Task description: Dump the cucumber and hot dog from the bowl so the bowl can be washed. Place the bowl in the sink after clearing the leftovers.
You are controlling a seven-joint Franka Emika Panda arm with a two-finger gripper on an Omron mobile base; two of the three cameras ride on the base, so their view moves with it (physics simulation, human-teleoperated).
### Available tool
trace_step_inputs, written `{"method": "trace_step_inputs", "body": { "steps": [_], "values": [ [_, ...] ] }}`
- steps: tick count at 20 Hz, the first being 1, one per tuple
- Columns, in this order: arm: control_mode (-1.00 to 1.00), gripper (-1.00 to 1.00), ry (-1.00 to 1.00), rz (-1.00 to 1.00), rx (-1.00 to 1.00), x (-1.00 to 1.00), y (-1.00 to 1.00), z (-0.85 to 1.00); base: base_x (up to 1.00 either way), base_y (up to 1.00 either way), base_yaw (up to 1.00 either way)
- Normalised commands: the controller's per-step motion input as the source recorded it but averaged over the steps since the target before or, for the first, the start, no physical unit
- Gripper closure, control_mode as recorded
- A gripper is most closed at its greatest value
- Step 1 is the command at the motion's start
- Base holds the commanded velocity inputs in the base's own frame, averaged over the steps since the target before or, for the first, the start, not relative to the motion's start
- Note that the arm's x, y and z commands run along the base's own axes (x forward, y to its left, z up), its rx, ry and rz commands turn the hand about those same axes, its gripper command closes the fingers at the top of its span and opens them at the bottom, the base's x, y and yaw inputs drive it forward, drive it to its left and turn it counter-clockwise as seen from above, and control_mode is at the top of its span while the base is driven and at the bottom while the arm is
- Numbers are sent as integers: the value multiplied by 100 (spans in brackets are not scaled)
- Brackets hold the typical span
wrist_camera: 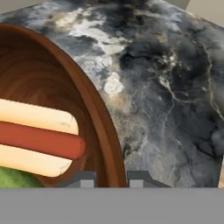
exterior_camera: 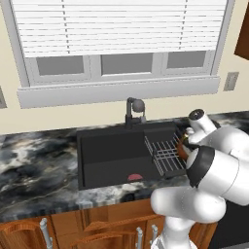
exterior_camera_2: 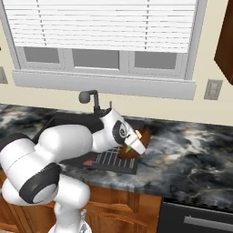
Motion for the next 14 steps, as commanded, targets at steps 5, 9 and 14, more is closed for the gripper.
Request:
{"method": "trace_step_inputs", "body": {
  "steps": [5,9,14],
  "values": [
    [-100,100,-1,0,-17,24,0,-1,0,0,0],
    [-100,100,3,0,-10,20,2,4,0,0,0],
    [-100,100,0,0,-17,3,17,44,0,0,0]
  ]
}}
